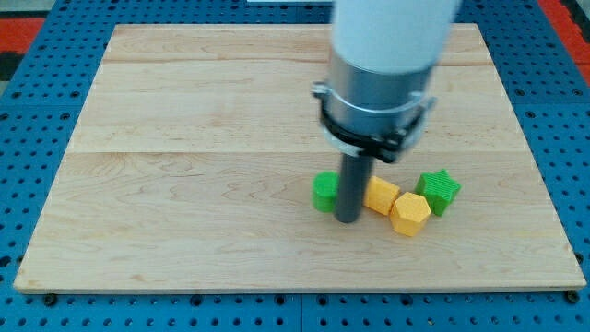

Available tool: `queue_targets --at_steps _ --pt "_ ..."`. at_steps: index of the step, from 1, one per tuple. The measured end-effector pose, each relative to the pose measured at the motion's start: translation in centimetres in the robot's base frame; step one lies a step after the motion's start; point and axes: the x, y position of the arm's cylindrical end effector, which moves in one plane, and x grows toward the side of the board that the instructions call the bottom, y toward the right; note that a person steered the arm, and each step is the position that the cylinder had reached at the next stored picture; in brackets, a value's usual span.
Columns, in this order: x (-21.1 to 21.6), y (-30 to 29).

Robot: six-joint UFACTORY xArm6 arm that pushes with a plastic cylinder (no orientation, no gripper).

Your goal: Push the green circle to the top left

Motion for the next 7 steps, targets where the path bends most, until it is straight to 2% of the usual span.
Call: queue_targets --at_steps 1,2,4,7 --pt "-2.3 -6.2" --pt "-4.5 -8.6" --pt "-6.1 -8.5" --pt "-6.0 -6.9"
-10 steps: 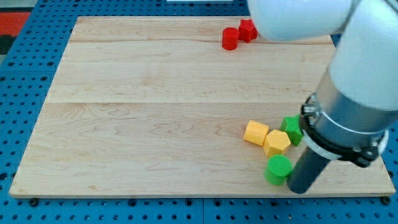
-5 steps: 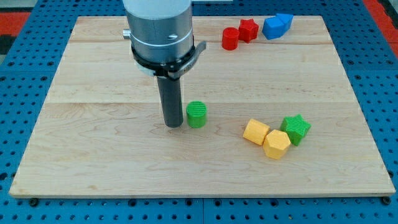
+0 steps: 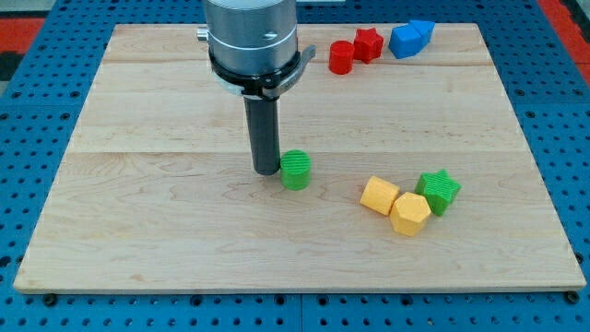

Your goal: Push the green circle to the top left

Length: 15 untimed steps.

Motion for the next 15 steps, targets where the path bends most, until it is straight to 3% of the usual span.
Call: queue_targets --at_steps 2,3,5,6,8,9,10,11,13,14,15 --pt "6.1 -1.4" --pt "3.2 0.9" --pt "1.5 5.4" --pt "-2.7 5.0" --pt "-3.7 12.6" --pt "-8.4 14.8" --pt "-8.4 5.7" --pt "-10.7 3.1" --pt "-6.5 6.9" --pt "-11.3 10.7" --pt "-13.6 9.2"
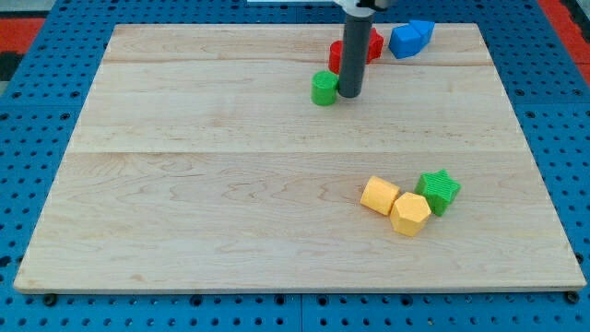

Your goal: Push the green circle to the top left

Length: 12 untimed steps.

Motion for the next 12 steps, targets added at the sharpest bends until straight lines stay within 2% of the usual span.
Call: queue_targets --at_steps 3,5,7,8,9,10,11,12 --pt "-1.0 -15.0" --pt "-0.1 -18.6" --pt "-6.2 -18.8" --pt "-7.4 -16.5" --pt "-9.4 -17.0" --pt "-8.2 -22.0" --pt "-9.2 -22.7" --pt "-5.1 -11.8"
